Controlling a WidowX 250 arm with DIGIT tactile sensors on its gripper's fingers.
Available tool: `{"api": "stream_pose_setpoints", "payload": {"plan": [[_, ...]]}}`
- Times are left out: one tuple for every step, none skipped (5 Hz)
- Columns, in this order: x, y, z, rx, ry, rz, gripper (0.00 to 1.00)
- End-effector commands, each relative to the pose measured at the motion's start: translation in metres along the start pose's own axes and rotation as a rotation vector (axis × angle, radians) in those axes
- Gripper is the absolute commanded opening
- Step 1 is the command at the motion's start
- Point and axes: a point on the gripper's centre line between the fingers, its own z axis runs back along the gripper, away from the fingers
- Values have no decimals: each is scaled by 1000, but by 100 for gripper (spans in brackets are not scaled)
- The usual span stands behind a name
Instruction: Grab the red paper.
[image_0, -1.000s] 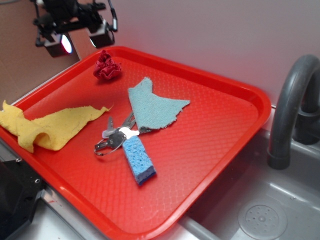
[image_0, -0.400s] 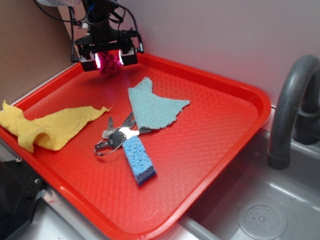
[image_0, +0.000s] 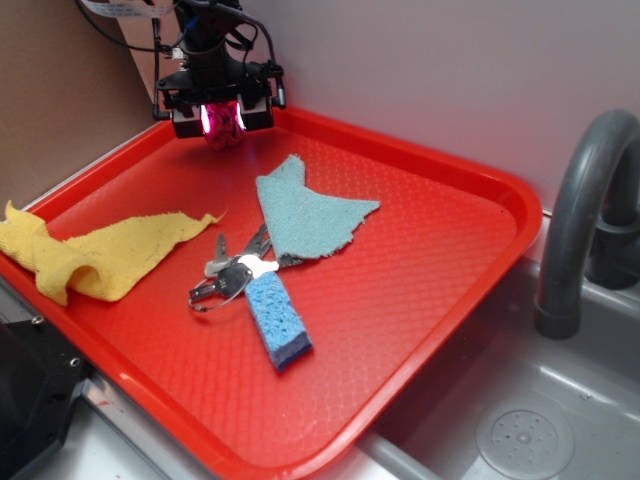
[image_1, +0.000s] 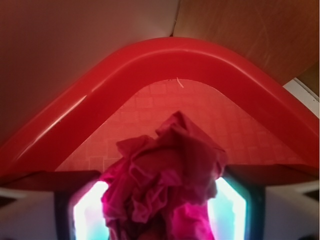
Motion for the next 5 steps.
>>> {"api": "stream_pose_setpoints", "payload": {"plan": [[-37, -16, 129, 8, 69, -224, 0], [-54, -11, 172, -108, 115, -436, 0], [-72, -9, 192, -204, 137, -628, 0], [-76, 14, 190, -421, 159, -681, 0], [-77, 22, 178, -477, 202, -671, 0]]}}
